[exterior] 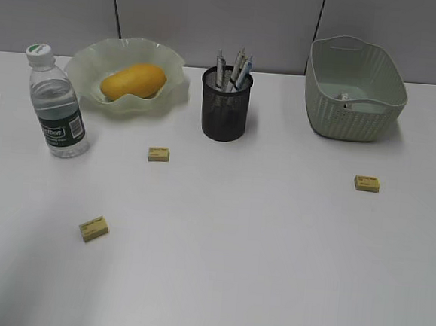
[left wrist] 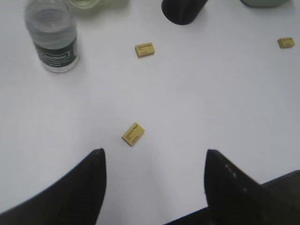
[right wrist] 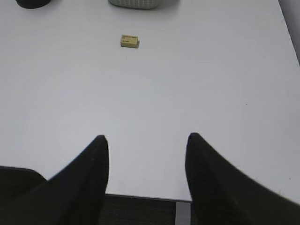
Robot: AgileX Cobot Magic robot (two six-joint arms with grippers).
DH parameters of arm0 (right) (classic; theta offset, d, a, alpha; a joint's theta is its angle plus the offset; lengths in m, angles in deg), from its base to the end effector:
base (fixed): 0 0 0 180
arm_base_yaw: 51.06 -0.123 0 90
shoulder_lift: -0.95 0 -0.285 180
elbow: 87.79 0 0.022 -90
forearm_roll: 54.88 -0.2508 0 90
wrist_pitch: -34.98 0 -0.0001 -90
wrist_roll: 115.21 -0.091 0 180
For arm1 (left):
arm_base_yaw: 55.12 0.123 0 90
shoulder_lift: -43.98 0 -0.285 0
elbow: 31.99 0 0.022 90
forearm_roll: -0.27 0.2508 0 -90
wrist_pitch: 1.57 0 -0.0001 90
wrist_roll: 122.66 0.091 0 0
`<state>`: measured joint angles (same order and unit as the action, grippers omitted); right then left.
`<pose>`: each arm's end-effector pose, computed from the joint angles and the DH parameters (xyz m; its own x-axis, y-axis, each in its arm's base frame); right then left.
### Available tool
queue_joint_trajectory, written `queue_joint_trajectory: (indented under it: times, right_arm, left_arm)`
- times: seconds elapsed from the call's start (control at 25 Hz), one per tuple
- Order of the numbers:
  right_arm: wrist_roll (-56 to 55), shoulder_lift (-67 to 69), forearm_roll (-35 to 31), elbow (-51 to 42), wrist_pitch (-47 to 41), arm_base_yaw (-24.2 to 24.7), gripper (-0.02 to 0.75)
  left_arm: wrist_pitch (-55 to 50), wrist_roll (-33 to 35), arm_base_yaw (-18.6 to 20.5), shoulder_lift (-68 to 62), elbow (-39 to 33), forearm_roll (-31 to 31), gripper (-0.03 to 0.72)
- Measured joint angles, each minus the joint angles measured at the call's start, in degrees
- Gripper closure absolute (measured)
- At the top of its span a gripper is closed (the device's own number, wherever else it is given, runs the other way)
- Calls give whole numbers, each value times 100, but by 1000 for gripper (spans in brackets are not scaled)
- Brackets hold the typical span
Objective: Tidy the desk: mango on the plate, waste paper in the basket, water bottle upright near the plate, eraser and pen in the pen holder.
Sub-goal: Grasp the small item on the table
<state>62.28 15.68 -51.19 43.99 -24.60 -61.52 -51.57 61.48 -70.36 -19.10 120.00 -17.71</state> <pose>0.0150 -0.0024 0.2802 -0.5295 -0.0864 -0.8439 -0.1293 0.9914 -0.0204 0.1673 -0.0679 0.3269 -0.7826 0.0793 -0.6174 0.3016 0.9159 -0.2647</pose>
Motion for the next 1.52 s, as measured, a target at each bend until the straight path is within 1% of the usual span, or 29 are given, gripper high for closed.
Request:
queue_joint_trajectory:
  times: [0.2, 0.28, 0.36, 0.56, 0.68, 0.88, 1.28, 1.52]
  right_arm:
    - [0, 0, 5, 0, 0, 0, 314]
    - [0, 0, 5, 0, 0, 0, 314]
    - [0, 0, 9, 0, 0, 0, 314]
    - [0, 0, 9, 0, 0, 0, 314]
    - [0, 0, 9, 0, 0, 0, 314]
    - [0, 0, 9, 0, 0, 0, 314]
    - [0, 0, 9, 0, 0, 0, 317]
    - [0, 0, 12, 0, 0, 0, 320]
  left_arm:
    - [155, 0, -714, -880, 5, 191, 190]
    - [173, 2, -905, -1255, 11, 292, 190]
    - [180, 2, -1005, -1638, 37, 374, 190]
    - [184, 2, -1048, -2563, 185, 578, 189]
    - [174, 2, -1048, -3028, 373, 847, 188]
    - [149, 86, -1048, -3659, 722, 1115, 188]
    - [-216, 549, -1048, -4658, 1500, 1219, 188]
    - [-284, 816, -1048, -5084, 1574, 1396, 188]
